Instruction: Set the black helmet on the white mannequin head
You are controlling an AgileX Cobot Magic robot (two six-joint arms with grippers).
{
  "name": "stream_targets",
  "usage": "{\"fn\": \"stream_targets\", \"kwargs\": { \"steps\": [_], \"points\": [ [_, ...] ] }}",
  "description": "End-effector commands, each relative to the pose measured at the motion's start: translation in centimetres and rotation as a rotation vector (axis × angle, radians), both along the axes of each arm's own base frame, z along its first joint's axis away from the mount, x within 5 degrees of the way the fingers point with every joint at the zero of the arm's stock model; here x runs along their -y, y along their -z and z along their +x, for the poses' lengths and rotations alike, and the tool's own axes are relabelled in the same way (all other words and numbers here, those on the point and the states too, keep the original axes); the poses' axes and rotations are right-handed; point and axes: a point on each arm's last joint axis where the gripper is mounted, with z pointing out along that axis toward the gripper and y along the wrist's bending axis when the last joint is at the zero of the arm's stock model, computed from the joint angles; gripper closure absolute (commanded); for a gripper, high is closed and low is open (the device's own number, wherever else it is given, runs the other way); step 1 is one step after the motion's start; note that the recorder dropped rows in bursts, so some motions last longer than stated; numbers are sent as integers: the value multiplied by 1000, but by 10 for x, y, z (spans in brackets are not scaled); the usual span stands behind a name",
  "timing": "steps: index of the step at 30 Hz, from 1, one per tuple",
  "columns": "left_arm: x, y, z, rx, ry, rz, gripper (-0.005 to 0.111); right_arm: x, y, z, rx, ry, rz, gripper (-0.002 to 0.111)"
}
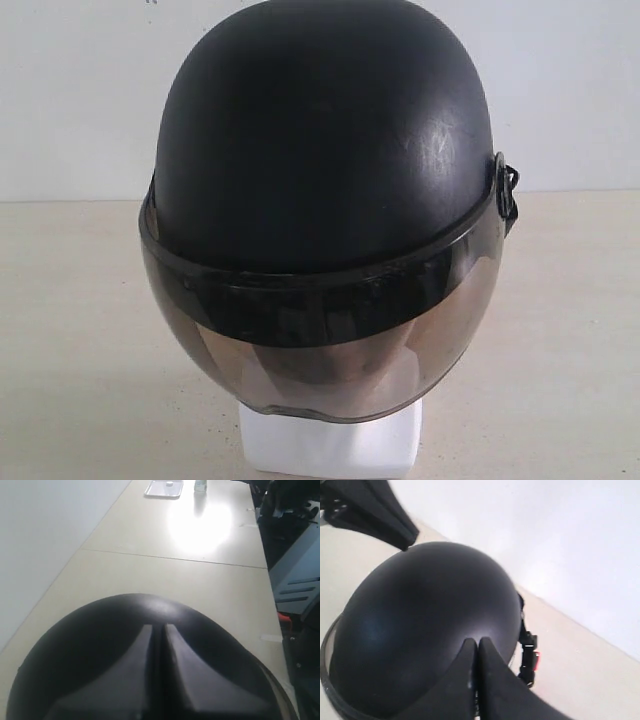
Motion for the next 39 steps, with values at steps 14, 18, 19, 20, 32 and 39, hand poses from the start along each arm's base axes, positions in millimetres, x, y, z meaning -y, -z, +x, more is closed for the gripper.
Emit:
{"fn": "stream_targets", "kwargs": {
  "steps": [14,18,19,20,32,39],
  "points": [
    [-35,-29,-64,101,-348,97,102,58,59,-43,150,49,197,109],
    [-42,-16,-83,105,-428,39,102,60,82,-50,210,-2,304,109],
    [-44,-11,-87,104,-450,25,102,59,89,-51,232,-22,324,109],
    [-47,-9,-94,123,-473,6,102,58,95,-52,251,-38,335,109],
    [-86,89,-176,269,-779,-197,102,33,190,-59,472,-308,376,109],
    [-98,139,-202,315,-860,-260,102,28,213,-60,503,-357,316,109]
  ]
}}
